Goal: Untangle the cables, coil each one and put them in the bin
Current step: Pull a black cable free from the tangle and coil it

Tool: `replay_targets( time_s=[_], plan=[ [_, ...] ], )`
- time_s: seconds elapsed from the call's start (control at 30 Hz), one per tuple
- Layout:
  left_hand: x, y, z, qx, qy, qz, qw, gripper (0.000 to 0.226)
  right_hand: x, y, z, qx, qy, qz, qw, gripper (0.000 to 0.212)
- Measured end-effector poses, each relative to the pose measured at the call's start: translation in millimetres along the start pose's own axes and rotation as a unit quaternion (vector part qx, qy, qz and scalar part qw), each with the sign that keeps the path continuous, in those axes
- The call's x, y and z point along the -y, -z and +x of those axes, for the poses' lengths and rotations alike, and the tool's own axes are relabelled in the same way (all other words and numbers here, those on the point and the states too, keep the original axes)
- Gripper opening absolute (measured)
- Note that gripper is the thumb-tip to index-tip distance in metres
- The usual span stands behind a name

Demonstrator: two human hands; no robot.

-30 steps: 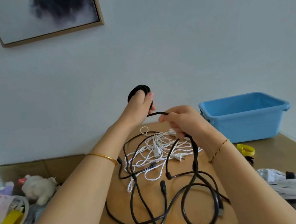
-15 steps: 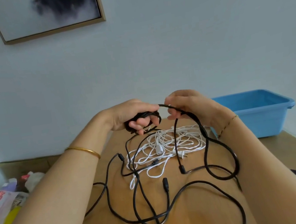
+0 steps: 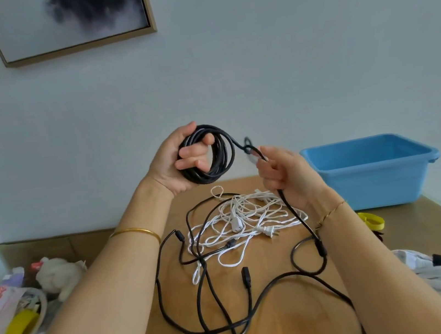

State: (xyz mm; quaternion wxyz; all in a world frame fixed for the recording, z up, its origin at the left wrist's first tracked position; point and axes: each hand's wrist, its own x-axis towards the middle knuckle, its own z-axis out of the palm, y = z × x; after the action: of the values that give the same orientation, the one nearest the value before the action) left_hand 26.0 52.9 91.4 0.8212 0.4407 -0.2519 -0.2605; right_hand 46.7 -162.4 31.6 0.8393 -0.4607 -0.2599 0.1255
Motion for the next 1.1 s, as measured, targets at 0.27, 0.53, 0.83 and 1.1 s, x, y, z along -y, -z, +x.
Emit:
replay_targets(
  time_s=[0.27,0.53,0.83,1.1],
  plan=[
    [-19.7,-11.7,12.3,-0.216,-0.331,-0.221,0.892,0.039,4.9,-5.8,-14.8,-0.222,0.049,-0.271,0.935,0.026],
    [-37.7,12.0,7.8,-0.456,-0.430,-0.147,0.765,0.026,35.9,-21.5,-53.2,-0.068,-0.049,-0.413,0.907,0.044],
    [15.2,57.9,-7.9,-0.612,-0.213,0.367,0.667,0.043,61.2,-40.3,-51.4,0.021,0.066,-0.235,0.970,0.048],
    [54.9,55.0,0.7,-0.474,0.036,0.612,0.633,0.036,64.5,-59.2,-27.2,0.027,0.099,-0.088,0.991,0.037]
  ],
)
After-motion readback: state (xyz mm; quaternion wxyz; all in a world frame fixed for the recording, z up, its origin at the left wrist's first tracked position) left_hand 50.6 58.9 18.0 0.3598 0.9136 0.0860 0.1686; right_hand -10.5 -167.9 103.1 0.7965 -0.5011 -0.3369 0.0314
